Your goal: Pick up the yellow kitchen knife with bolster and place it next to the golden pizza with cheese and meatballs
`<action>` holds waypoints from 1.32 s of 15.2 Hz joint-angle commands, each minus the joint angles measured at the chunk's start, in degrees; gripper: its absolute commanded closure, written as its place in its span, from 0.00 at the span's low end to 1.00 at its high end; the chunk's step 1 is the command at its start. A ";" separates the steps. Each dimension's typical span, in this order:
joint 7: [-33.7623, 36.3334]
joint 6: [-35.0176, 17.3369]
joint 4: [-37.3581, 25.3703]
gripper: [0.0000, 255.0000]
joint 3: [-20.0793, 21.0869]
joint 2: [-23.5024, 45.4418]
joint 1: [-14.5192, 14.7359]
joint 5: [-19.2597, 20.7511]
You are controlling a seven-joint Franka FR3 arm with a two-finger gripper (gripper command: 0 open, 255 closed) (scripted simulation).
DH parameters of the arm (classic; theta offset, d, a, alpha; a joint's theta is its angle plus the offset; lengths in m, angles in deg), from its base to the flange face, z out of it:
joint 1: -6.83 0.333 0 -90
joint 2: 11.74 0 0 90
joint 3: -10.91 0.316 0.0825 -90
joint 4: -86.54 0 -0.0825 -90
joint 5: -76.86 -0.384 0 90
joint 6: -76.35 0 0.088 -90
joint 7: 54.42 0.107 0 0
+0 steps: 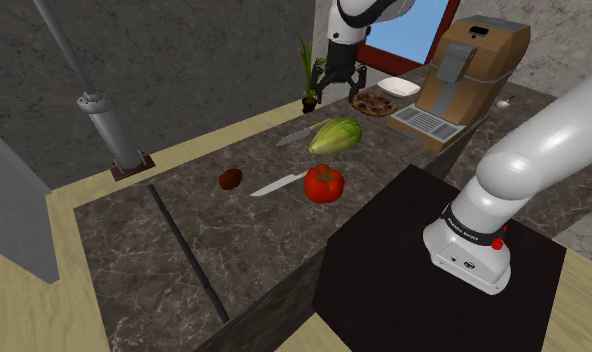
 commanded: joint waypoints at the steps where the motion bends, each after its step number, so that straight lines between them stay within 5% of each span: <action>1: 3.94 -2.64 -1.85 0.00 0.52 4.32 -0.88 0.33; 20: 33.64 -18.58 -26.01 0.00 -5.07 43.19 -3.52 3.61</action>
